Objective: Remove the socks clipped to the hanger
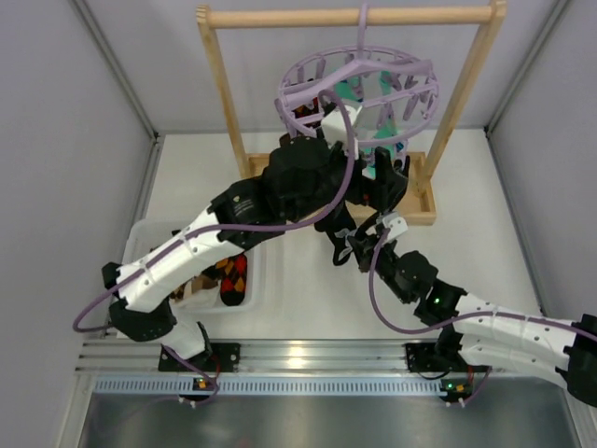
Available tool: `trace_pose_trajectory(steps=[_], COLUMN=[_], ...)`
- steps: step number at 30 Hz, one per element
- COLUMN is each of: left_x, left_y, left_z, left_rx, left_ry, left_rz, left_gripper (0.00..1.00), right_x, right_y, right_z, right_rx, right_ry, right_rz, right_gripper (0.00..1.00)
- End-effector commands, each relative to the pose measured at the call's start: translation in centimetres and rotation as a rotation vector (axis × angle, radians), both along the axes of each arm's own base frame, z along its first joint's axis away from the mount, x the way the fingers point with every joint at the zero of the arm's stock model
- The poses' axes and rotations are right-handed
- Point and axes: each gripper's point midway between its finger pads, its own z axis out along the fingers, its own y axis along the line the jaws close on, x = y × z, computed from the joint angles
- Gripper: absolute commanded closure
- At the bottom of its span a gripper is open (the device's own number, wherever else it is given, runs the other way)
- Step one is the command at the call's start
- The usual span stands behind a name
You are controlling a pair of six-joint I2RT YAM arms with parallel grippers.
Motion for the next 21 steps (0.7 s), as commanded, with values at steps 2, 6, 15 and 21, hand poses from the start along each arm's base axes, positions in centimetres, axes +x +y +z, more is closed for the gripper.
trace_pose_trajectory(steps=[2, 6, 15, 21], left_x=[1.6, 2.7, 5.1, 6.7], left_y=[-2.7, -3.9, -4.6, -3.7], left_z=[2.0, 2.1, 1.3, 0.8], left_rx=[-0.023, -0.026, -0.024, -0.002], left_ry=[-0.071, -0.076, -0.086, -0.114], left_rz=[0.021, 0.048, 0.163, 0.257], left_gripper=[0.02, 0.02, 0.02, 0.05], right_x=[-2.0, -2.6, -4.2, -5.0], right_y=[1.4, 1.5, 2.0, 1.5], right_z=[1.6, 2.0, 2.7, 3.3], right_rx=[0.081, 0.086, 0.106, 0.111], right_ry=[-0.022, -0.028, -0.054, -0.07], right_rz=[0.116, 0.143, 0.23, 0.249], right_gripper=[1.0, 1.0, 1.0, 1.0])
